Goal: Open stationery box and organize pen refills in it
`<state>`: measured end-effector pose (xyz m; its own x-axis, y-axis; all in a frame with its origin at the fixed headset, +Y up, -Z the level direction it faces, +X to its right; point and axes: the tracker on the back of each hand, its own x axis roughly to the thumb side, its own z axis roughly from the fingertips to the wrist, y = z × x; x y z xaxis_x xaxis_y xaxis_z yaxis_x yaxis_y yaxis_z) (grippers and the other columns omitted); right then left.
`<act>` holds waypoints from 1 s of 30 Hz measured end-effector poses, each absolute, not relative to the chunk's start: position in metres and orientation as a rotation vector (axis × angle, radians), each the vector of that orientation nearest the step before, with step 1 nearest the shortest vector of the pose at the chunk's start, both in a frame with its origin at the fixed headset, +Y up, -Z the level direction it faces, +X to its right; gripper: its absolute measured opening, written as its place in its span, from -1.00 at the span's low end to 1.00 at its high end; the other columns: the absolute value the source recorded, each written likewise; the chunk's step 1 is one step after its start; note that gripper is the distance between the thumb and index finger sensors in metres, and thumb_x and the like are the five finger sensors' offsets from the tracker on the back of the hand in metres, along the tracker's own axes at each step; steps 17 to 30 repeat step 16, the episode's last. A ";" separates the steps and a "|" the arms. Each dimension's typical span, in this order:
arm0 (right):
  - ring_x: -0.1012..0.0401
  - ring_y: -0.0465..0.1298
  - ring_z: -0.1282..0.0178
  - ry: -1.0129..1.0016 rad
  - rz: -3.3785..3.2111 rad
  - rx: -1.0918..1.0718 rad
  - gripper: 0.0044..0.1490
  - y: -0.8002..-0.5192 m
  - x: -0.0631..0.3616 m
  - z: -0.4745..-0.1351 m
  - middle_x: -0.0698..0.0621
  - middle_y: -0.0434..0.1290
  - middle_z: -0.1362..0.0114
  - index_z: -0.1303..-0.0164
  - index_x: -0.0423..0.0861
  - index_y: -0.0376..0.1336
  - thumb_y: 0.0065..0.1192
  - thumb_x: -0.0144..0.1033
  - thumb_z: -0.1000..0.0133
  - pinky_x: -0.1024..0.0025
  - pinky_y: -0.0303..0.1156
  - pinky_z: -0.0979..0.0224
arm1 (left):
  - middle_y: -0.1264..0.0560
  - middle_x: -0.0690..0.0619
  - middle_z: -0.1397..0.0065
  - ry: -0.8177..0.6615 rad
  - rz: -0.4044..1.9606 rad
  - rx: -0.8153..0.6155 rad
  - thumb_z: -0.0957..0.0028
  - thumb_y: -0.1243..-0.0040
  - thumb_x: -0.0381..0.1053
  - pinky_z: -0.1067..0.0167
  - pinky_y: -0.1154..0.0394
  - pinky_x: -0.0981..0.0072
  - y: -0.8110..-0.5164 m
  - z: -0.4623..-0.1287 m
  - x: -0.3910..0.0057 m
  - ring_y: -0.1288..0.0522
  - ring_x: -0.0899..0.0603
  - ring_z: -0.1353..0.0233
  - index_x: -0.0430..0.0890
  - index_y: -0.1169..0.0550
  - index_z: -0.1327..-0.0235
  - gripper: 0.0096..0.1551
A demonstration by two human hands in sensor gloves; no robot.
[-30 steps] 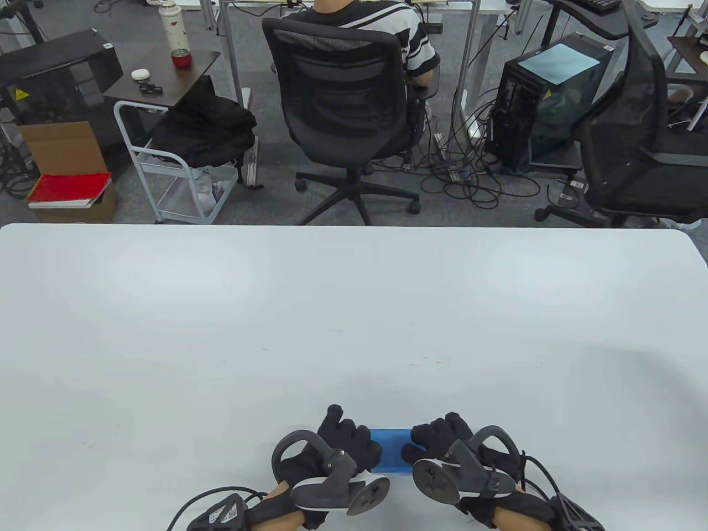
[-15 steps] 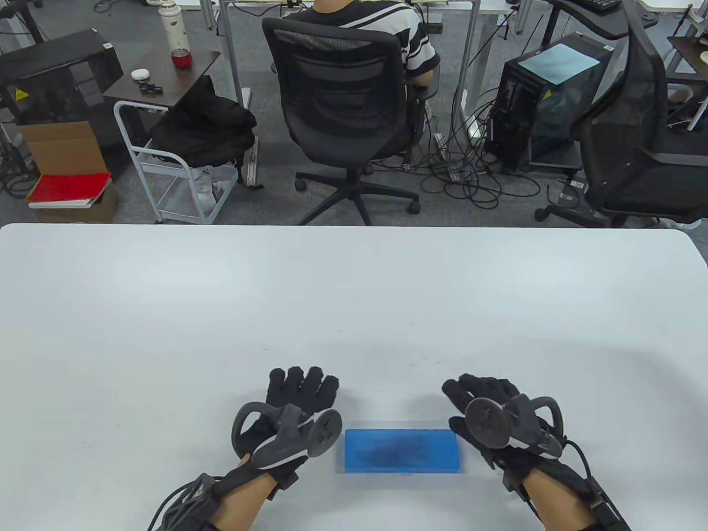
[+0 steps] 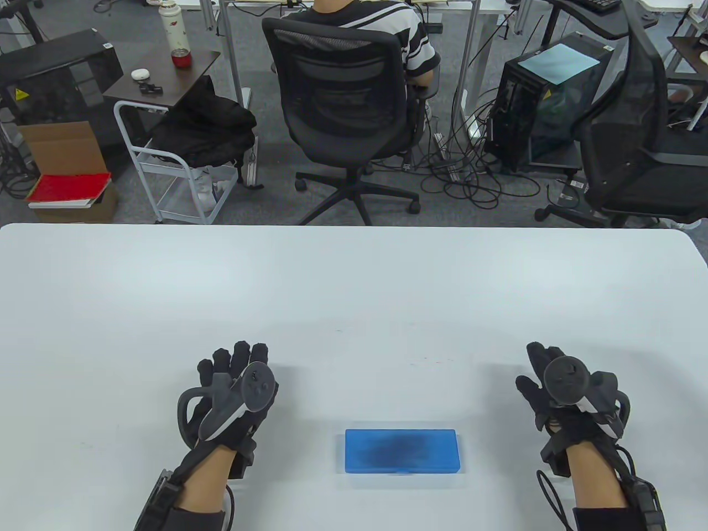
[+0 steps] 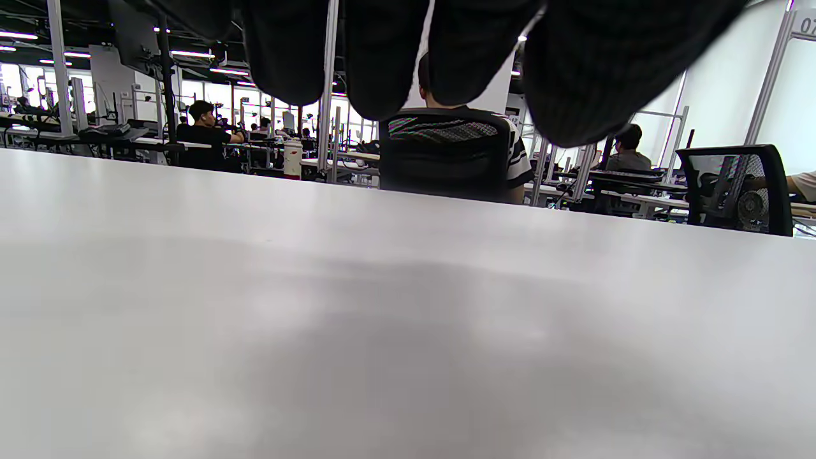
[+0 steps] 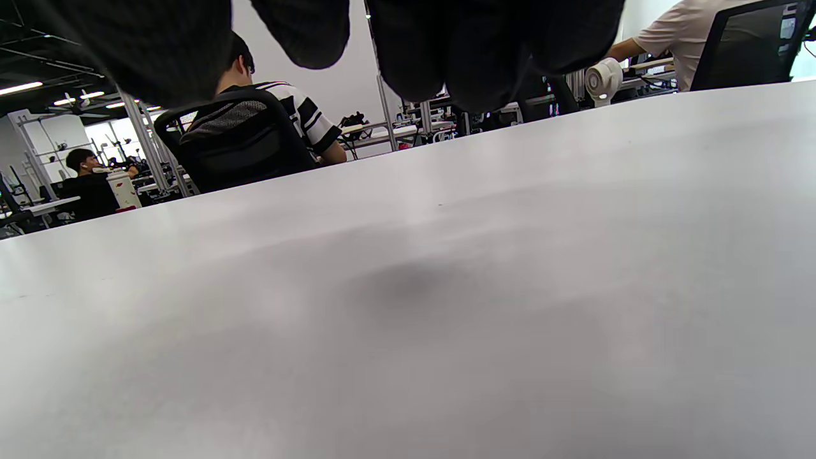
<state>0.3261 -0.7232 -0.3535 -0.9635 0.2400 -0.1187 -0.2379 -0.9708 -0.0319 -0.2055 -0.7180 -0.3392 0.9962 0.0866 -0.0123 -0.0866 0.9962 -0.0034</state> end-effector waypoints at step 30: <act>-0.29 0.35 -0.63 0.017 2.846 -0.139 -0.02 -0.730 0.326 -0.356 -0.33 0.25 -0.75 -0.72 0.04 0.09 0.23 0.16 -0.08 -0.25 0.26 -0.59 | -0.18 -0.12 -0.84 -0.015 0.078 -0.025 -0.20 -0.14 0.26 -0.60 -0.07 -0.45 -0.722 -0.340 -0.202 -0.20 -0.48 -0.75 0.03 -0.21 -0.77 -0.12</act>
